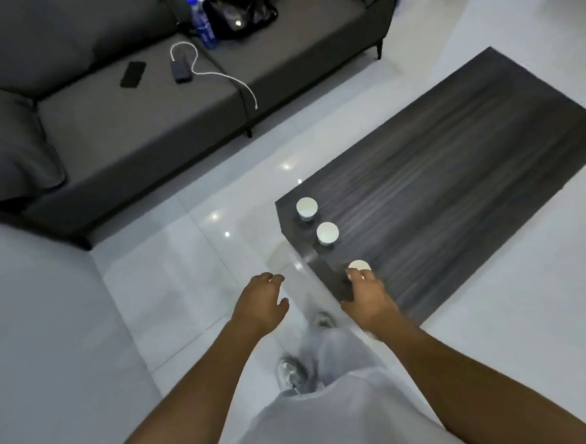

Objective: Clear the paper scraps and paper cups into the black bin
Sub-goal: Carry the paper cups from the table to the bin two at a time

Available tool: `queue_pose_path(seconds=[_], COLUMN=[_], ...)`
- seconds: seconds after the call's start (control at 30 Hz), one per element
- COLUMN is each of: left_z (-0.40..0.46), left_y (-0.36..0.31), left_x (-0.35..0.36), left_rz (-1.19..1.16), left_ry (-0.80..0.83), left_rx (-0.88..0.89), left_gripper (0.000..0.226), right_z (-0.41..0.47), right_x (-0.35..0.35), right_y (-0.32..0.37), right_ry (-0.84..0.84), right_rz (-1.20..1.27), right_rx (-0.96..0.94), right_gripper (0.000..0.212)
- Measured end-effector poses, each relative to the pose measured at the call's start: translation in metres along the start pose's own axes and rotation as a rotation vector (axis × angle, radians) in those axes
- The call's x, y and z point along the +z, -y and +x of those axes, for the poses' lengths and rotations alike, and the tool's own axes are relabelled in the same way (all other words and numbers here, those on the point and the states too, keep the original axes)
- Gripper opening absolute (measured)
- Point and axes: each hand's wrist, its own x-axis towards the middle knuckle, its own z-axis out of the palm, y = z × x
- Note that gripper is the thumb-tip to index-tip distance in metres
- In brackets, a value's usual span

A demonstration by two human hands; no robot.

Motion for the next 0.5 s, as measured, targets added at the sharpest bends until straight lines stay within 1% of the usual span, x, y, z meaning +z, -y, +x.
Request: queue_pose_path(seconds=[0.2, 0.37, 0.5], left_z=[0.072, 0.128, 0.170], left_y=[-0.038, -0.069, -0.084], left_x=[-0.013, -0.014, -0.006], left_rz=[0.089, 0.183, 0.264], left_ry=[0.092, 0.197, 0.242], left_rx=[0.152, 0.236, 0.308], left_gripper=[0.052, 0.050, 0.045], right_z=[0.024, 0.062, 0.088], right_x=[-0.008, -0.019, -0.018], right_y=[-0.024, -0.034, -0.044], right_ry=[-0.053, -0.049, -0.041], right_rz=[0.107, 0.178, 0.220], right_rx=[0.146, 0.230, 0.303], right_gripper=[0.062, 0.061, 0.060])
